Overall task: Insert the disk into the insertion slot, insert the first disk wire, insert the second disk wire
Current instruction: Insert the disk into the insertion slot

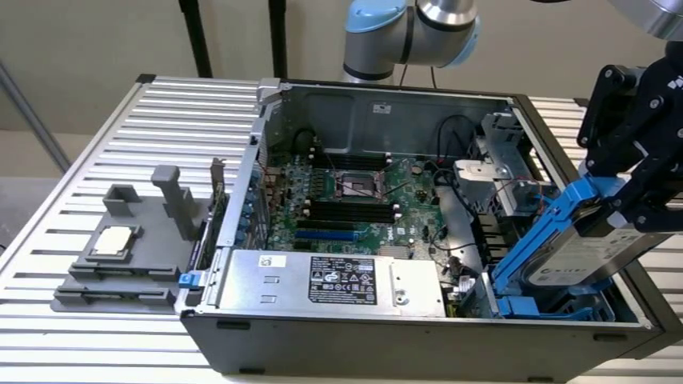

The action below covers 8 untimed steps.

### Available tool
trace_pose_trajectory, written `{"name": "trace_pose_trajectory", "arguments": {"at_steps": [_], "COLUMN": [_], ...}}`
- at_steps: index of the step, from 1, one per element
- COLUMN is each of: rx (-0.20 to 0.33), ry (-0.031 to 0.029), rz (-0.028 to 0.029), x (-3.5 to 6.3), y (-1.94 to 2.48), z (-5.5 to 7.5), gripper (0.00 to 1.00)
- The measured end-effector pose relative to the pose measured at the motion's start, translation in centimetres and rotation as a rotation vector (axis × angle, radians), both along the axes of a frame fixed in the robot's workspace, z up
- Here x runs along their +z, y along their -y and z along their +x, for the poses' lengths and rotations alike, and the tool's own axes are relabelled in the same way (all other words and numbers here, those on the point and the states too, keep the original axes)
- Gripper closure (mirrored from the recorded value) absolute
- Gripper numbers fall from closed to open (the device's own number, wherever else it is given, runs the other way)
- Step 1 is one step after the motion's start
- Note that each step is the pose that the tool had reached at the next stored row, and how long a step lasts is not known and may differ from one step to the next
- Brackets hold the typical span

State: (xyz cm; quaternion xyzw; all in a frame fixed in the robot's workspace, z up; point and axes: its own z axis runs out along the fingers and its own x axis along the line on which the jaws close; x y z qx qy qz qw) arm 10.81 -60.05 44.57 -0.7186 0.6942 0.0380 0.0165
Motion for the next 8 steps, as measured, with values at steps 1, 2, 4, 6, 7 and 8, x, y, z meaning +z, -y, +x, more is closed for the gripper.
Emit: {"name": "trace_pose_trajectory", "arguments": {"at_steps": [1, 2, 4, 6, 7, 8], "rx": [0.000, 0.000, 0.000, 0.001, 0.001, 0.001], "ry": [0.0000, 0.0000, 0.0000, 0.0000, 0.0000, 0.0000], "rz": [0.0008, 0.0013, 0.0023, 0.0038, 0.0044, 0.0053], "x": [-0.03, -0.05, -0.08, -0.15, -0.17, -0.22], "y": [0.04, 0.06, 0.06, 0.07, 0.07, 0.07], "z": [0.00, 0.00, 0.00, 0.00, 0.00, 0.00], "gripper": [0.67, 0.67, 0.67, 0.67, 0.67, 0.67]}}
